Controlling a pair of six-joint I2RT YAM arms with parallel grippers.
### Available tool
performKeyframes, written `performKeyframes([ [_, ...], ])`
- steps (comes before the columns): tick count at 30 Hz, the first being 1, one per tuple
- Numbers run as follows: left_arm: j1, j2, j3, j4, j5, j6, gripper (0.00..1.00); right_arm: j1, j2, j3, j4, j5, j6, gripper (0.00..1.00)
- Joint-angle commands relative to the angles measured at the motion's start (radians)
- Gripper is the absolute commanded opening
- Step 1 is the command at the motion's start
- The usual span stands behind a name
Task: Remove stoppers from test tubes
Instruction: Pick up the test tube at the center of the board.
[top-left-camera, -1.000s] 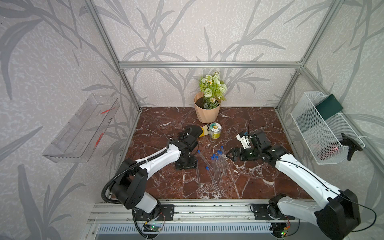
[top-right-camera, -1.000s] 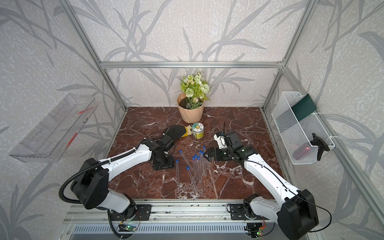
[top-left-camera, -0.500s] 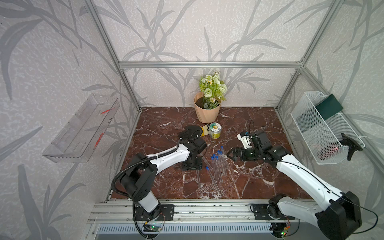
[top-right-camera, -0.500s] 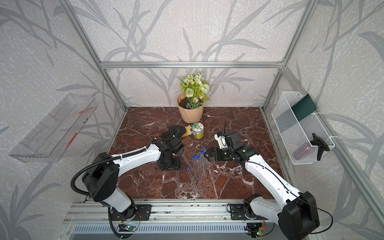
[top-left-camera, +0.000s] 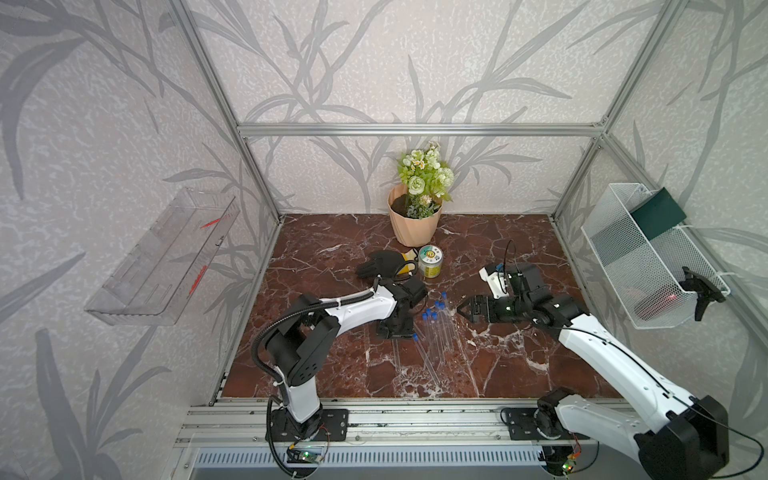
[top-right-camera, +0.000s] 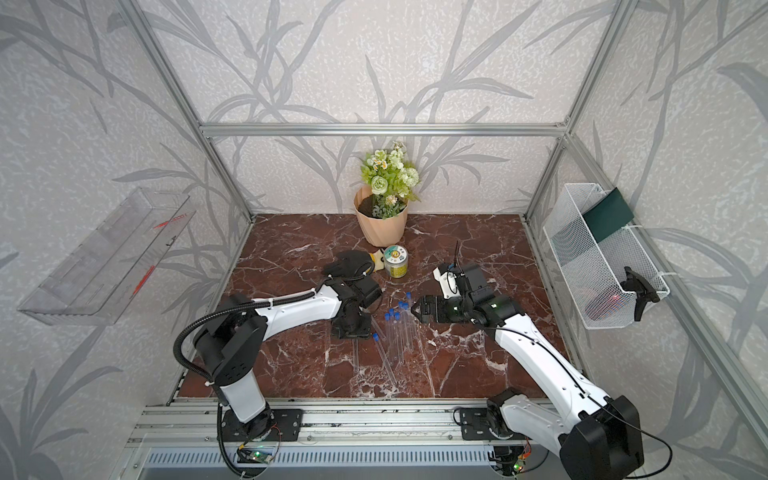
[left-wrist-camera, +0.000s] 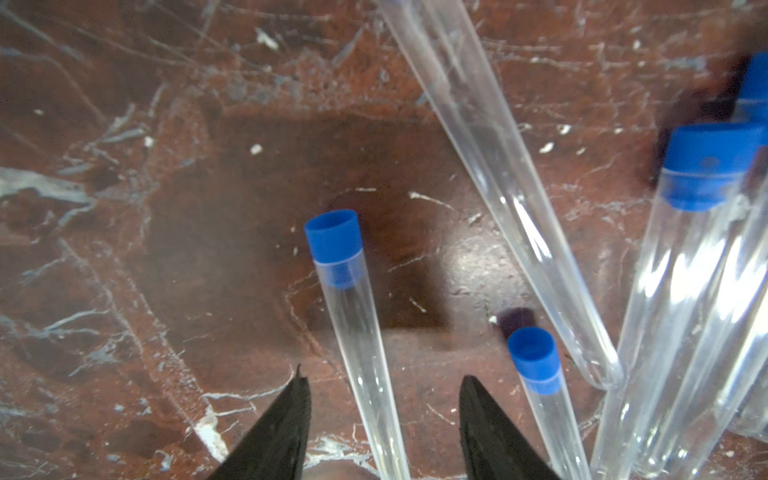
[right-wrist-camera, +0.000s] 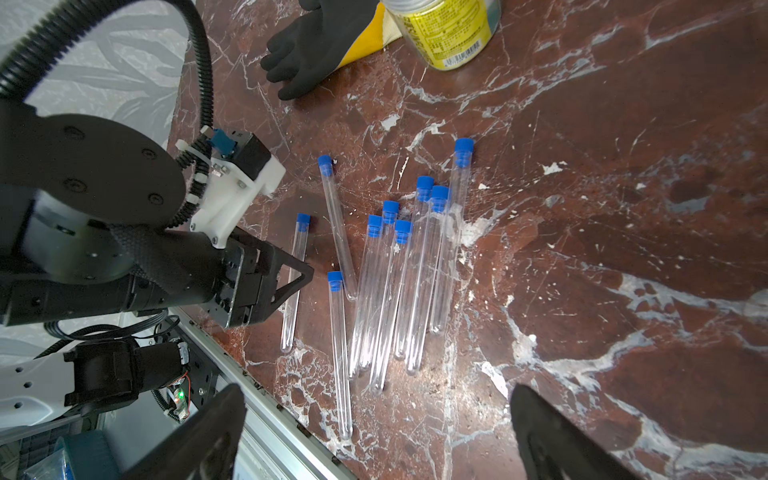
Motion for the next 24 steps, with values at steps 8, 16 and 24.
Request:
performKeyframes([
  [8,-0.022,0.056,0.037,-0.054,-0.046,-0.005,0.49,-0.020,-0.050,-0.028,-0.034,0.002,-0.010,0.99],
  [16,-0.029,0.060,0.026,-0.065,-0.061,0.012,0.42,-0.023,-0.050,-0.031,-0.026,0.003,-0.004,0.99],
  [24,-0.030,0.060,0.020,-0.065,-0.040,0.037,0.27,-0.023,-0.051,-0.037,-0.018,0.008,0.000,0.99],
])
